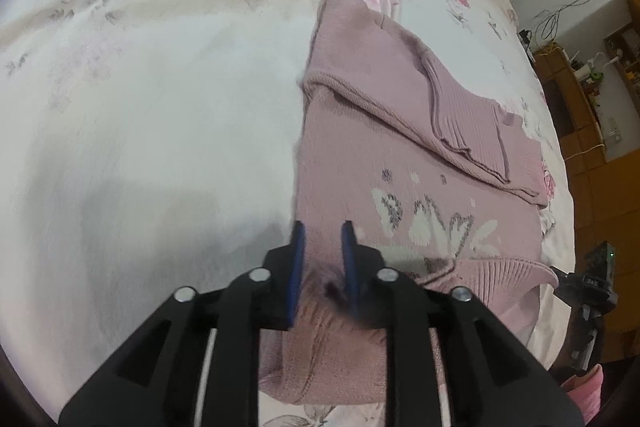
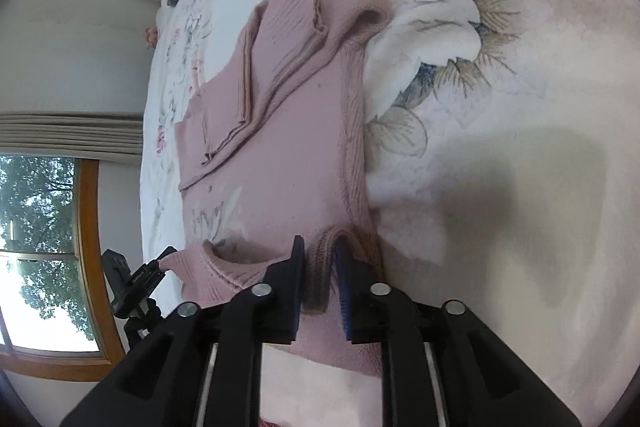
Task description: Fold small clothes
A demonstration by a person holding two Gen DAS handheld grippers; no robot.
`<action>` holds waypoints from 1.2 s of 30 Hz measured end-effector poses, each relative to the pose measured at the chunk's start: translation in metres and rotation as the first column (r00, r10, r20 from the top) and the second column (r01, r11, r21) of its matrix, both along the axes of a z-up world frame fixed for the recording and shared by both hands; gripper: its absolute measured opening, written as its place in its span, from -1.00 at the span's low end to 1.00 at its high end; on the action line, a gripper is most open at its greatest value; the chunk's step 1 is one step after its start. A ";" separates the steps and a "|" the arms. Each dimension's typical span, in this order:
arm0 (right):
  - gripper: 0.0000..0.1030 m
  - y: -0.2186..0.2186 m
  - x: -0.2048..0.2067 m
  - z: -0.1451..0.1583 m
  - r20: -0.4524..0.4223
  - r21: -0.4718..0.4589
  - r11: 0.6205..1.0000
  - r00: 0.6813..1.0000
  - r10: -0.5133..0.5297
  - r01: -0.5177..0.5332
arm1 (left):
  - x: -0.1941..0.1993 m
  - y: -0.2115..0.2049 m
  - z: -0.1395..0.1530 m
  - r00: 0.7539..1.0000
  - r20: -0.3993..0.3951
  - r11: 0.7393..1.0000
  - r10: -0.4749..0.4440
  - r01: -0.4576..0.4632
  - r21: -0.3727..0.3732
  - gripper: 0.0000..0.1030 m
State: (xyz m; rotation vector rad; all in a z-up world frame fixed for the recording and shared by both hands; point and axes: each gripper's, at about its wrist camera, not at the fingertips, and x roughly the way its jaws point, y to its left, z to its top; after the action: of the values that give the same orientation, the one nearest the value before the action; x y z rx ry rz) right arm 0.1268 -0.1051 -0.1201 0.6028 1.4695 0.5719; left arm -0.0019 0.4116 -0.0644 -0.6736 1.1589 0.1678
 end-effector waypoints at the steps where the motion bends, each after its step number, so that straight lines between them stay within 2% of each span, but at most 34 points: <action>1: -0.34 -0.002 0.000 0.002 0.012 -0.011 1.000 1.000 -0.005 0.005 | -0.002 0.002 0.001 1.000 0.000 1.000 0.007 -0.007 0.005 -0.43; 2: -0.23 -0.005 0.000 0.006 0.034 -0.032 0.999 0.999 -0.010 0.011 | -0.005 0.005 0.002 1.000 0.002 1.000 0.013 -0.013 0.004 -0.32; 4: -0.23 -0.010 -0.001 0.013 0.071 -0.064 0.998 0.997 -0.010 0.014 | -0.008 0.007 0.005 1.000 0.007 1.000 0.004 -0.005 0.010 -0.31; 7: -0.23 -0.017 -0.005 0.021 0.103 -0.089 0.996 0.995 0.002 0.007 | -0.012 0.004 0.013 0.999 0.027 0.998 -0.018 0.017 0.055 -0.14; 11: -0.23 -0.011 -0.012 0.032 0.163 -0.164 0.986 0.985 0.059 -0.032 | -0.011 -0.003 0.024 0.997 0.055 0.990 -0.052 0.044 0.136 0.22; 17: -0.14 0.014 -0.017 0.048 0.249 -0.226 0.967 0.953 0.174 -0.118 | -0.004 -0.014 0.022 0.989 0.099 0.989 -0.110 0.099 0.112 0.28; 22: -0.05 0.044 -0.011 0.050 0.292 -0.303 0.930 0.908 0.300 -0.210 | 0.006 -0.028 0.003 0.978 0.060 0.975 -0.199 0.192 0.107 0.29; 25: -0.04 0.061 -0.006 0.045 0.287 -0.328 0.909 0.890 0.355 -0.257 | 0.011 -0.031 -0.009 0.975 0.034 0.971 -0.221 0.216 0.104 0.30; 28: 0.11 0.076 0.000 0.036 0.273 -0.374 0.880 0.872 0.406 -0.293 | 0.014 -0.033 -0.018 0.971 0.024 0.967 -0.239 0.236 0.095 0.30; 30: 0.14 0.084 0.005 0.028 0.255 -0.389 0.865 0.866 0.431 -0.316 | 0.016 -0.037 -0.021 0.964 0.026 0.961 -0.264 0.260 0.090 0.30; 36: 0.16 0.101 0.010 0.009 0.222 -0.429 0.828 0.846 0.484 -0.361 | 0.021 -0.051 -0.027 0.948 -0.002 0.938 -0.317 0.314 0.146 0.30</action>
State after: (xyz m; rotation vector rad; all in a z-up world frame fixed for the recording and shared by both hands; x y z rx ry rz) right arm 0.1365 -0.0043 -0.1113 -0.1349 1.3504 0.6794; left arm 0.0190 0.3602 -0.0915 -0.3532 1.2061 -0.0279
